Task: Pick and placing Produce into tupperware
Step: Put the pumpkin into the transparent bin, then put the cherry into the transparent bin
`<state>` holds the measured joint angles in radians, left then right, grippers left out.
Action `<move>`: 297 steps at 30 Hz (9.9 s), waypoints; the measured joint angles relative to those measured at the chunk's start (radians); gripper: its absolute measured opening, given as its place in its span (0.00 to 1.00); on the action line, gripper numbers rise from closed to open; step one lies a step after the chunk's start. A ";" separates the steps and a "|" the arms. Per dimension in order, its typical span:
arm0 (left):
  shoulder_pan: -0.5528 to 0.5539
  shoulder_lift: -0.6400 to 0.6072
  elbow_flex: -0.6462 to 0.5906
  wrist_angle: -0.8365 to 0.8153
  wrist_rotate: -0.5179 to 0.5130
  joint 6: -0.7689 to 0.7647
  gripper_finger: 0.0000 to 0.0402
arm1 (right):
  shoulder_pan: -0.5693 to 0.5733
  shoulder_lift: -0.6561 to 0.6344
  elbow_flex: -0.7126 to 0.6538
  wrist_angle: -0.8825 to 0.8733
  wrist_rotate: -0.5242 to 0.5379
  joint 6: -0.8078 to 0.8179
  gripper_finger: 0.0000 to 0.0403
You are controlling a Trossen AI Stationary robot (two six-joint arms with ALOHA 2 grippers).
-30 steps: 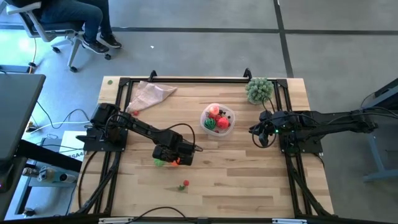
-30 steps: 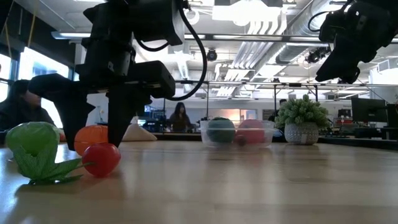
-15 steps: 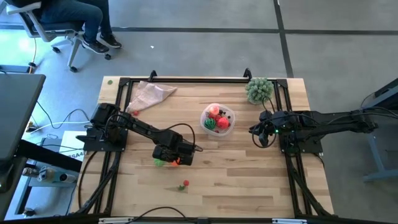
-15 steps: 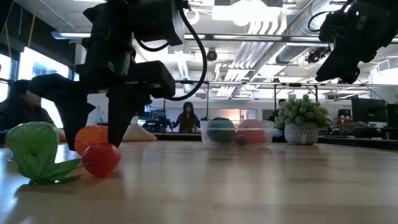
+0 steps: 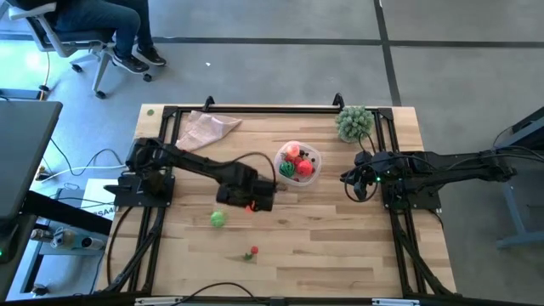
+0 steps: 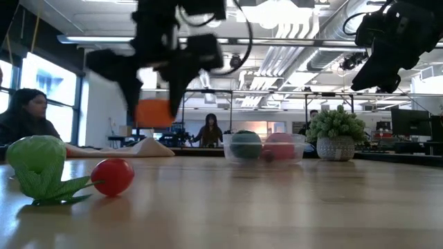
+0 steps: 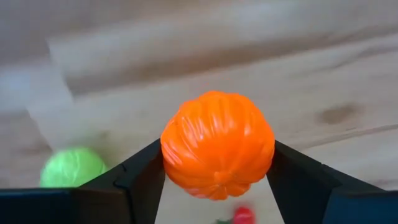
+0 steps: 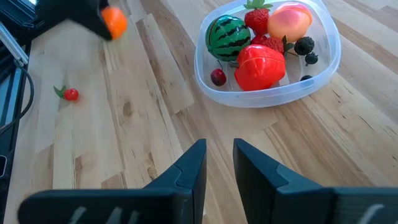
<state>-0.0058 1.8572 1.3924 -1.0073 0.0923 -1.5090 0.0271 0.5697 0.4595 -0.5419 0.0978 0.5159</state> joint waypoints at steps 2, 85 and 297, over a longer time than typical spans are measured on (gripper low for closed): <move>0.024 0.000 0.079 -0.046 -0.054 0.052 0.60 | 0.000 0.000 0.000 0.000 0.000 0.000 0.18; 0.307 0.483 0.672 0.032 -0.148 0.446 0.75 | 0.000 0.000 0.000 0.000 0.000 0.000 0.18; -0.332 0.194 -0.010 0.355 0.022 -0.226 0.28 | 0.000 0.019 -0.001 0.007 0.000 0.000 0.18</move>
<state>-0.3382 2.0510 1.3823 -0.6522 0.1146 -1.7351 0.0270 0.5888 0.4590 -0.5352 0.0978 0.5161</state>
